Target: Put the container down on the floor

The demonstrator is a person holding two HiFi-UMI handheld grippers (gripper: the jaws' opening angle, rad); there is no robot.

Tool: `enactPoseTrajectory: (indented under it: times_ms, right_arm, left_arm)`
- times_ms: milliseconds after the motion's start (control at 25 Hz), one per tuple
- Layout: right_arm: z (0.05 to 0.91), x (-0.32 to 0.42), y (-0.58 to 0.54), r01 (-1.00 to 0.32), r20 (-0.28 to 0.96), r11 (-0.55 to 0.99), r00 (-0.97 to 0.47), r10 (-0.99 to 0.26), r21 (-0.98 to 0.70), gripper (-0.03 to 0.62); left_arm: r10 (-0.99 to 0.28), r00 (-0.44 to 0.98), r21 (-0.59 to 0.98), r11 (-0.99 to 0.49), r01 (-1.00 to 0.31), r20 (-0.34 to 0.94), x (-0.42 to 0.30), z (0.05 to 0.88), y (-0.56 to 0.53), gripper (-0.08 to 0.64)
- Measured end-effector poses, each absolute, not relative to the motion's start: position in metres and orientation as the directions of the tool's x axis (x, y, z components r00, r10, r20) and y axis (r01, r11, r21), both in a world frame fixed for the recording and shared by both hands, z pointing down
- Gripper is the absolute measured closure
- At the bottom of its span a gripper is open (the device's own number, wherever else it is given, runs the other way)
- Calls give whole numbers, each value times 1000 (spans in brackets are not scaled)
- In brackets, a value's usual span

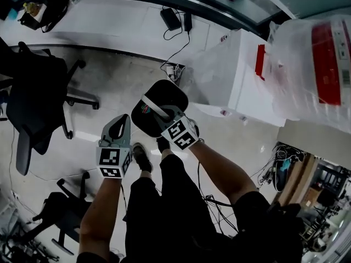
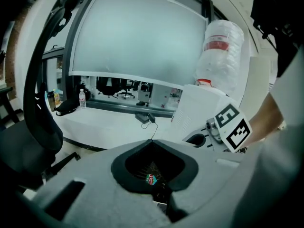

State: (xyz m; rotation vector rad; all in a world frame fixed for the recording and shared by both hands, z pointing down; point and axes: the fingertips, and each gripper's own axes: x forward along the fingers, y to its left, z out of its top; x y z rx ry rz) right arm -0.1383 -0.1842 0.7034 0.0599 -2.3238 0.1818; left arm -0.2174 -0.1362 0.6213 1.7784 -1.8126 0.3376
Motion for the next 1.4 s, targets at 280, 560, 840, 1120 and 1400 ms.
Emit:
enactPoseTrajectory:
  times_ms: [280, 560, 840, 1120, 1400]
  right_arm:
    - [766, -139, -199, -92, 759, 988, -650, 37, -127, 551]
    - [830, -149, -213, -84, 797, 988, -602, 51, -127, 551]
    - [883, -156, -224, -74, 834, 990, -548, 59, -119, 551]
    - [927, -159, -228, -53, 863, 992, -501, 72, -114, 551]
    - [964, -165, -234, -23, 885, 993, -458, 89, -112, 551]
  left_arm:
    - [-801, 44, 233, 121, -965, 597, -217, 670, -146, 552]
    - [-772, 52, 237, 130, -963, 634, -219, 712, -157, 552]
    - [-755, 57, 234, 130, -964, 654, -224, 748, -162, 552]
    - [-735, 67, 252, 144, -957, 675, -223, 779, -159, 552]
    - [-722, 67, 269, 170, -948, 689, -223, 800, -159, 552]
